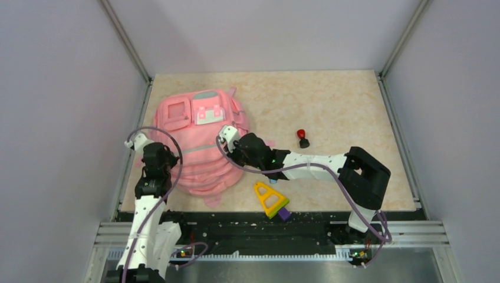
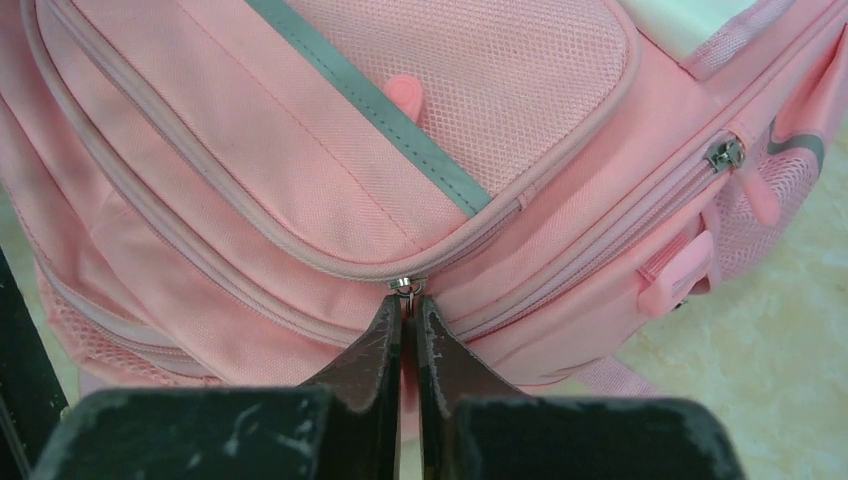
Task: Pack the student bag
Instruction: Unzip the student bag at the center of the board.
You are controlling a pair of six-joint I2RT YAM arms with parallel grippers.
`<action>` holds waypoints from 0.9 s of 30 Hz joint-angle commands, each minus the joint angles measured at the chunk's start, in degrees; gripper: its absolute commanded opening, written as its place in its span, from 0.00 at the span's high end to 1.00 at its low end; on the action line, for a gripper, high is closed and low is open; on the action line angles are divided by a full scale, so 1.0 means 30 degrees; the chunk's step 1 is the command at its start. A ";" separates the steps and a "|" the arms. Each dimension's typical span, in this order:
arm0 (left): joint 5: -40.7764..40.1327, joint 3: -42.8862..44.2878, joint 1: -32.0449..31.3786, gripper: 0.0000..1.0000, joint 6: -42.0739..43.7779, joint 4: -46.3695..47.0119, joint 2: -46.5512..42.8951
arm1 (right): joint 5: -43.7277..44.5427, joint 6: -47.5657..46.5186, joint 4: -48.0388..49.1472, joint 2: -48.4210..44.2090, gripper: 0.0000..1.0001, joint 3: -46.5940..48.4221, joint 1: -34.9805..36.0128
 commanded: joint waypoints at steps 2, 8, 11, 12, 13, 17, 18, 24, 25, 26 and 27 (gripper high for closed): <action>0.1080 -0.0317 0.0033 1.00 -0.0153 0.0289 -0.0486 | -0.0044 0.0864 -0.0779 -0.0007 1.00 0.0302 0.0156; 0.2111 -0.1266 -0.0166 1.00 -0.2294 0.1582 -0.0675 | -0.2524 0.2783 -0.0824 -0.0857 1.00 -0.0149 0.0422; 0.1260 -0.1524 -0.0608 1.00 -0.2855 0.1835 -0.1100 | -0.3097 0.3587 -0.0760 -0.1031 1.00 -0.0310 0.0958; 0.0990 -0.1542 -0.0845 1.00 -0.3024 0.1859 -0.1146 | -0.3300 0.3867 -0.0594 -0.1013 1.00 -0.0347 0.1145; 0.0629 -0.1593 -0.1112 1.00 -0.3195 0.1928 -0.1221 | -0.3464 0.4221 -0.0331 -0.0920 1.00 -0.0385 0.1360; -0.0441 -0.1853 -0.2578 1.00 -0.4004 0.2277 -0.1213 | -0.3954 0.5142 0.0890 -0.0064 1.00 0.0035 0.2018; -0.0750 -0.1876 -0.2992 1.00 -0.4211 0.2339 -0.1193 | -0.3920 0.5208 0.0942 0.0258 1.00 0.0362 0.2146; -0.2527 -0.2084 -0.5738 1.00 -0.5474 0.2885 -0.0611 | -0.2153 0.5022 0.1439 0.1038 1.00 0.1346 0.2173; -0.2622 -0.2099 -0.6045 1.00 -0.5655 0.3019 -0.0433 | -0.1578 0.4783 0.1417 0.1011 1.00 0.1354 0.2103; -0.2714 -0.2152 -0.6344 1.00 -0.5853 0.3201 -0.0290 | -0.1253 0.4581 0.1378 0.0974 1.00 0.1344 0.1988; -0.2832 -0.2196 -0.6645 1.00 -0.6101 0.3381 -0.0144 | -0.1118 0.4493 0.1376 0.0926 1.00 0.1309 0.1772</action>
